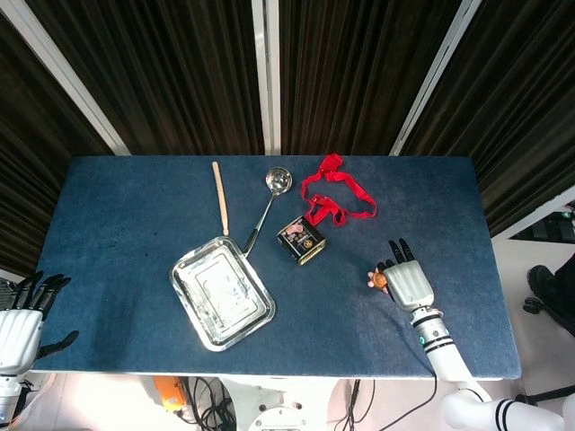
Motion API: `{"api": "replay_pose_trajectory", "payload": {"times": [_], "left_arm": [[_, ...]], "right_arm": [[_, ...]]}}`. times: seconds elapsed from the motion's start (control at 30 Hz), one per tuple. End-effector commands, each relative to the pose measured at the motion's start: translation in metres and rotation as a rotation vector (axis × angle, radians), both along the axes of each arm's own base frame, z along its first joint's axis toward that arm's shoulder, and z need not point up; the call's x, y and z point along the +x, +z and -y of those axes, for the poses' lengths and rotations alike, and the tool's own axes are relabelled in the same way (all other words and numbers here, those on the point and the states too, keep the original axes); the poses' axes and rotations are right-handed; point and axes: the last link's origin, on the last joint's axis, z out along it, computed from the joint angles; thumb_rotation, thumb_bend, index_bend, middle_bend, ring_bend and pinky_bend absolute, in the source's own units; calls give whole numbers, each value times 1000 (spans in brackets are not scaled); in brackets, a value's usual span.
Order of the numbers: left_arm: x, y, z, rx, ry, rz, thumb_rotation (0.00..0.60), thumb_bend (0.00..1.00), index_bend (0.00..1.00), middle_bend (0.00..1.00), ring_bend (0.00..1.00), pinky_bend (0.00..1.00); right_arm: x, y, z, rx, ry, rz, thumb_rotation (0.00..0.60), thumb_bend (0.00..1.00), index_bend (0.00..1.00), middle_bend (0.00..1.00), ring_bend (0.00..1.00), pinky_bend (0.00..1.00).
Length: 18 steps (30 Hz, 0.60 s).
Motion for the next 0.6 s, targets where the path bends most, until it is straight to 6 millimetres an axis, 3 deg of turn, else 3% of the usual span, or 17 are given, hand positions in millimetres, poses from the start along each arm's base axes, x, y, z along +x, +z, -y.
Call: {"api": "replay_pose_trajectory", "payload": {"times": [0.03, 0.13, 0.23, 0.3, 0.37, 0.47, 0.53, 0.6], "left_arm": [[-1, 0, 0, 1, 2, 1, 600, 140, 156, 130, 0, 97], [-1, 1, 1, 2, 2, 1, 600, 140, 155, 131, 0, 97], [-1, 0, 0, 1, 1, 1, 600, 140, 155, 131, 0, 97], [-1, 0, 0, -1, 1, 1, 600, 140, 156, 131, 0, 97], [0, 0, 0, -1, -1, 1, 600, 140, 156, 130, 0, 97], [0, 0, 0, 0, -3, 0, 600, 140, 156, 130, 0, 97], [1, 0, 0, 0, -4, -1, 600, 140, 156, 130, 0, 97], [1, 0, 0, 0, -4, -1, 600, 140, 156, 130, 0, 97]], "right_arm": [[1, -4, 2, -31, 13, 12, 600, 433, 820, 729, 238, 0], [0, -5, 2, -54, 30, 20, 600, 454, 961, 836, 387, 0], [-2, -4, 2, -74, 47, 28, 600, 461, 1000, 880, 427, 0], [-4, -3, 1, -65, 47, 27, 600, 438, 972, 853, 407, 0], [-7, -1, 0, -43, 38, 17, 600, 374, 824, 748, 315, 0], [-10, 4, 0, -23, 6, -12, 600, 285, 386, 410, 74, 0], [-7, 8, 0, -30, -1, -2, 600, 254, 249, 278, 11, 0], [-5, 11, -2, -33, -2, 8, 600, 230, 189, 236, 0, 0]]}}
